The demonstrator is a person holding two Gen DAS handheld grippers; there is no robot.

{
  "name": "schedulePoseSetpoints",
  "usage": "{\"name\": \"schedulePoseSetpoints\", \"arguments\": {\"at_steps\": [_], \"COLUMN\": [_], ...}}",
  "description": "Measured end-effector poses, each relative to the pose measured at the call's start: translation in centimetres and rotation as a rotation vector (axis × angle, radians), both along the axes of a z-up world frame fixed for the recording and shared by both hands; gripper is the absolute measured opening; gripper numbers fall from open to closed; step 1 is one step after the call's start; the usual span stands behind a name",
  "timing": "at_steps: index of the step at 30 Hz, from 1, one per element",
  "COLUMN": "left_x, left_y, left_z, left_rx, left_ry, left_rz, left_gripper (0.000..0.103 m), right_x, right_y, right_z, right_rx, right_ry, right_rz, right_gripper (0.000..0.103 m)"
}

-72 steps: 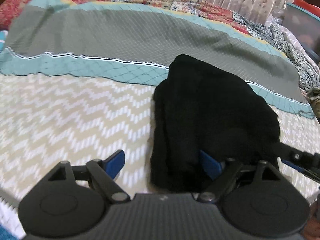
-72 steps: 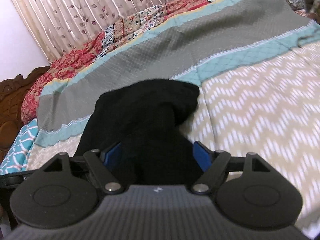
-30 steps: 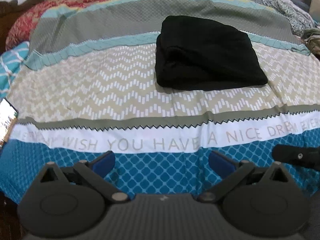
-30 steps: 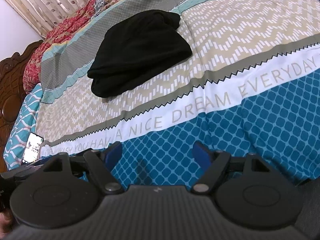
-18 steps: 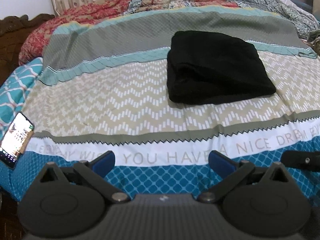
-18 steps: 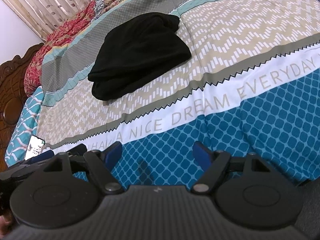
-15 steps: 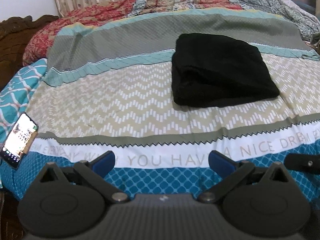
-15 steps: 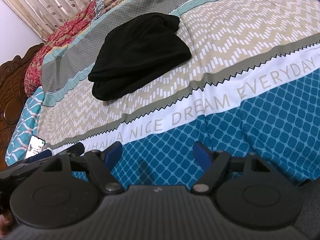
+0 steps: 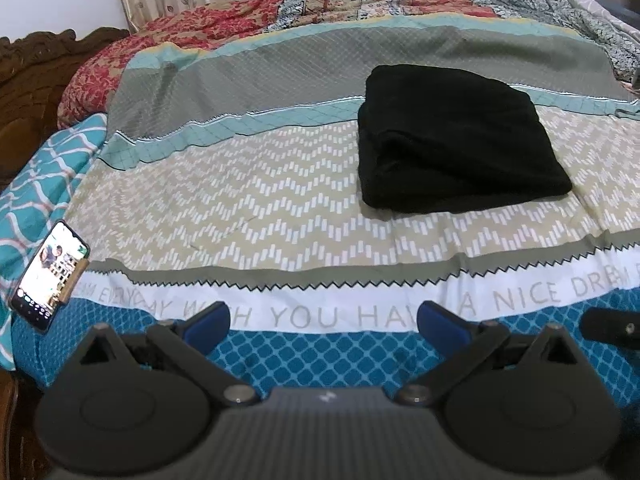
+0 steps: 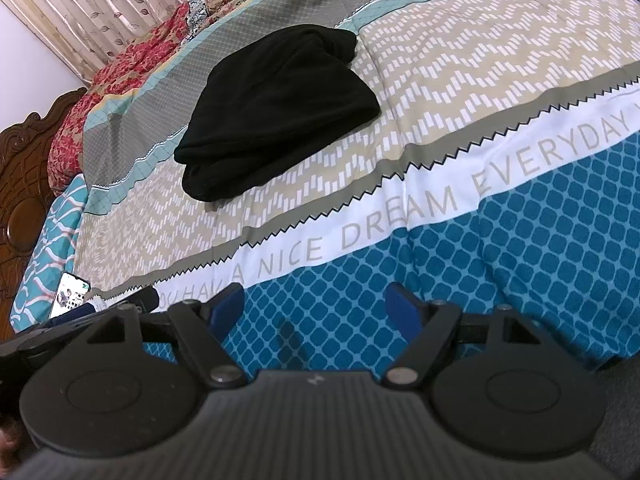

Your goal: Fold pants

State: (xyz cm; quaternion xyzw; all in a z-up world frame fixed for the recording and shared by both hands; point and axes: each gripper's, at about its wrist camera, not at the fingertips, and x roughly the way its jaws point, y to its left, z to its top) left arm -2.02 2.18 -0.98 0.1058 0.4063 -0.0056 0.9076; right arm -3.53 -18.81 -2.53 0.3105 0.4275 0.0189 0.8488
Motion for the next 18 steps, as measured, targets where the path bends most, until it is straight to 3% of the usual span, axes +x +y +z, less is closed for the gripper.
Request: {"name": "schedulePoseSetpoints", "arguments": {"at_steps": [18], "left_x": [0.29], "left_y": [0.04], "left_z": [-0.71], "left_rx": [0.012], "left_ry": [0.043], "left_rz": [0.007], "left_gripper": [0.103], "right_x": [0.07], "right_y": [-0.12], "right_z": [-0.37], "right_rx": [0.004], "right_ry": [0.012], "right_rz": [0.001], "right_gripper": [0.08]}}
